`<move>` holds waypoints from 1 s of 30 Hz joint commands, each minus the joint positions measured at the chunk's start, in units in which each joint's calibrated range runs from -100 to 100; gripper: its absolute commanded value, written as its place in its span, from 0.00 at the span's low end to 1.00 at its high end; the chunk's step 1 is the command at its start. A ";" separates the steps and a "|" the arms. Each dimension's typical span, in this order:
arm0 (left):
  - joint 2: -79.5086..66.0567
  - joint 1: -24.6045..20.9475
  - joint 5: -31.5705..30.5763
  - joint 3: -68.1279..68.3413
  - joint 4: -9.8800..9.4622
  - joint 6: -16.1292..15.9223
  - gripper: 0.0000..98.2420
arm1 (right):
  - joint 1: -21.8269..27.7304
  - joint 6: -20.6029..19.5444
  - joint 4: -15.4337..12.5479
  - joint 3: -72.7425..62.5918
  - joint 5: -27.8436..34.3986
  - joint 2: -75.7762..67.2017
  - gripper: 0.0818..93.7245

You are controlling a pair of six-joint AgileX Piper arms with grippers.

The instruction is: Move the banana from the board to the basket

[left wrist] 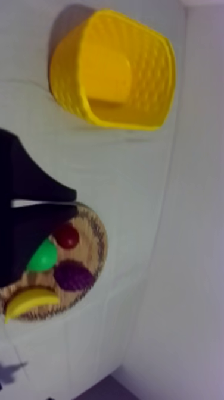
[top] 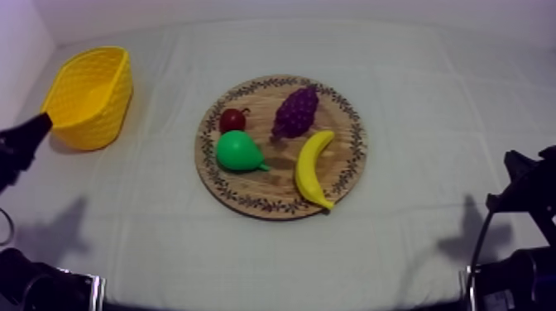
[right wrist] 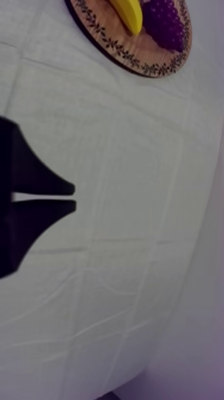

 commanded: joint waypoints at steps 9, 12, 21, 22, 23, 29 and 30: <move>18.64 8.41 18.67 -42.98 2.88 1.52 0.05 | 0.00 -0.03 -0.01 -0.03 -0.02 -0.04 0.01; 23.40 10.82 20.84 -49.11 3.61 2.28 0.07 | 0.00 -0.03 -0.01 -0.03 -0.02 -0.04 0.01; 36.72 17.12 22.32 -57.28 3.77 4.56 0.06 | 0.00 -0.03 -0.01 -0.03 -0.02 -0.04 0.01; 38.18 17.98 22.34 -57.57 3.27 5.30 0.06 | 0.00 -0.03 -0.01 -0.03 -0.02 -0.04 0.01; 39.61 18.80 22.36 -57.80 2.87 5.86 0.06 | 0.00 -0.03 -0.01 -0.03 -0.02 -0.04 0.01; 47.97 22.90 24.30 -60.61 1.91 8.36 0.07 | 0.00 -0.03 -0.01 -0.03 -0.02 -0.04 0.01; 49.26 23.49 24.77 -61.27 1.91 8.65 0.07 | 0.00 -0.03 -0.01 -0.03 -0.02 -0.04 0.01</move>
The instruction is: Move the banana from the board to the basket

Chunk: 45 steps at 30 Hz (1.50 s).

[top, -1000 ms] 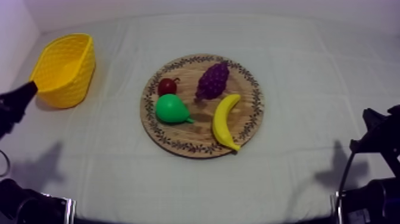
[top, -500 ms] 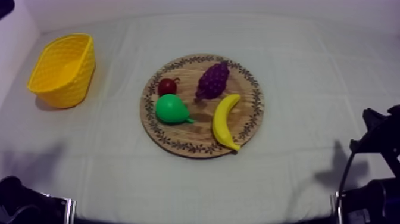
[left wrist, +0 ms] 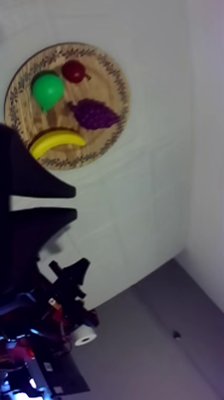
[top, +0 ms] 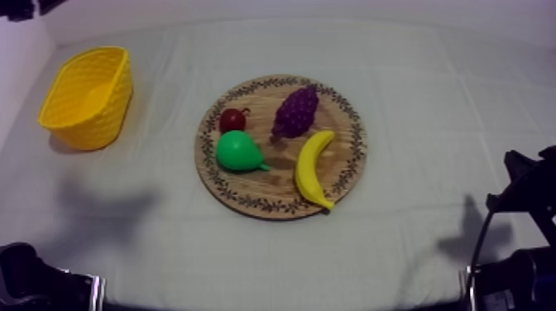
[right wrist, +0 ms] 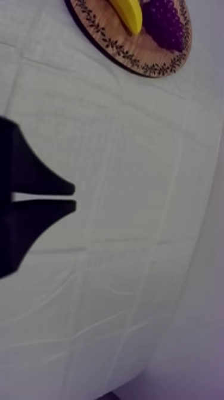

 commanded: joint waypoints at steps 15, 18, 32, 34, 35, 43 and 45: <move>19.50 3.66 0.54 -1.56 3.39 0.61 0.08 | 0.00 0.00 -0.01 -0.03 -0.02 -0.04 0.01; 22.08 3.62 -1.57 0.03 4.64 -0.61 0.08 | 0.00 0.00 -0.01 -0.03 -0.02 -0.04 0.01; 26.31 4.75 -3.38 4.55 5.89 0.27 0.09 | 0.00 0.01 -0.01 -0.03 -0.02 -0.04 0.01; 26.04 4.80 -1.82 3.68 5.47 0.94 0.10 | 0.00 0.00 -0.01 -0.03 -0.02 -0.04 0.01; 25.95 4.71 -1.25 3.37 5.40 1.11 0.10 | 0.00 0.00 -0.01 -0.03 -0.02 -0.04 0.01; 25.94 3.60 -1.87 7.28 6.18 1.92 0.10 | 0.00 0.00 -0.01 -0.03 -0.02 -0.04 0.01; 25.93 3.51 -3.10 8.64 6.64 1.98 0.10 | 0.00 0.00 -0.01 -0.03 -0.02 -0.04 0.01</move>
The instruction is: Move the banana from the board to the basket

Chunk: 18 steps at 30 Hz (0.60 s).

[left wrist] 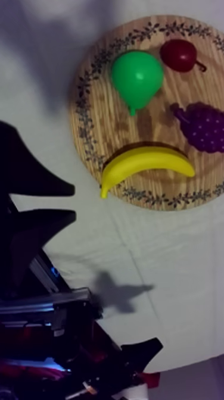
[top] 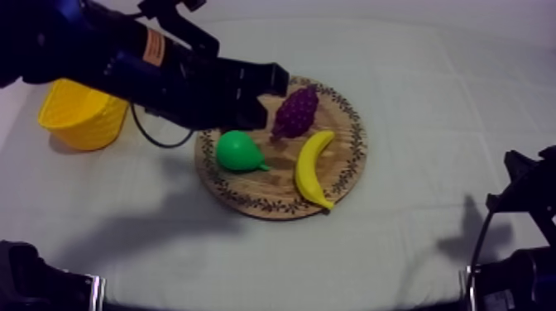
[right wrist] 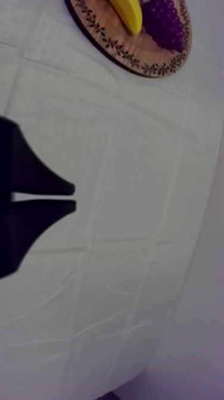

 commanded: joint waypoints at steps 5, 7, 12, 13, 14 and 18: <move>0.18 0.25 -3.07 3.00 0.77 0.73 0.14 | 0.00 0.00 -0.01 -0.03 -0.02 -0.04 0.01; 0.31 0.46 -3.58 3.39 0.76 1.09 0.24 | 0.00 0.00 -0.01 -0.03 -0.02 -0.04 0.01; 0.45 0.93 -4.99 5.00 0.45 2.11 0.39 | 0.00 0.00 -0.01 -0.03 -0.02 -0.04 0.01; 0.43 0.99 -5.41 5.44 0.45 2.27 0.41 | 0.00 0.00 -0.01 -0.03 -0.02 -0.04 0.01; 0.39 1.03 -5.96 5.95 0.51 2.38 0.42 | 0.00 0.00 -0.01 -0.03 -0.02 -0.04 0.01; 0.26 0.91 -7.86 7.68 1.21 2.68 0.45 | 0.00 0.00 -0.01 -0.03 -0.02 -0.04 0.01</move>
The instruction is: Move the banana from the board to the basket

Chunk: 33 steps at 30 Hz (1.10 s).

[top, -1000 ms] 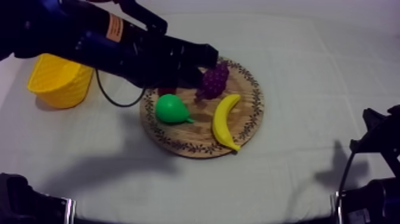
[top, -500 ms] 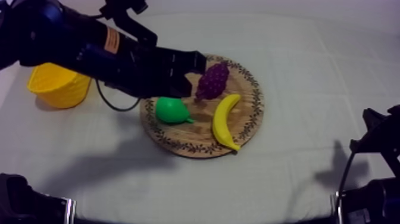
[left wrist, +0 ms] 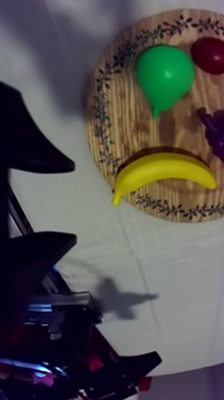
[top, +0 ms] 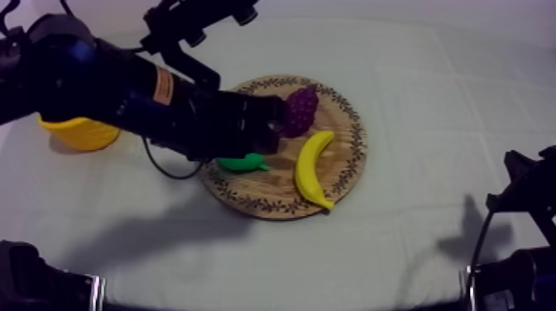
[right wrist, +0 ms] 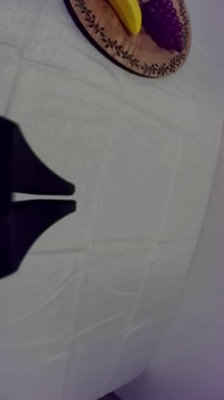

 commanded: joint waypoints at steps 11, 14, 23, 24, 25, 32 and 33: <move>0.90 -0.35 -3.08 1.36 1.57 -2.12 0.52 | 0.00 0.00 -0.01 -0.03 -0.02 -0.04 0.01; 1.46 -0.31 -3.55 1.36 1.87 -2.63 0.54 | 0.00 0.00 -0.01 -0.03 -0.02 -0.04 0.01; 3.61 -0.37 -4.41 1.25 2.18 -2.70 0.52 | 0.00 0.00 -0.01 -0.03 -0.02 -0.04 0.01; 4.16 -0.45 -4.43 1.12 2.20 -2.70 0.52 | 0.00 0.00 -0.01 -0.03 -0.02 -0.04 0.01; 4.74 -0.56 -4.44 0.97 2.24 -2.73 0.52 | 0.00 0.00 -0.01 -0.03 -0.02 -0.04 0.01; 11.34 -1.36 -4.34 -2.85 3.58 -4.00 0.52 | 0.00 0.00 -0.01 -0.03 -0.02 -0.04 0.01; 12.69 -1.45 -4.16 -3.75 3.97 -4.37 0.52 | 0.00 0.00 -0.01 -0.03 -0.02 -0.04 0.01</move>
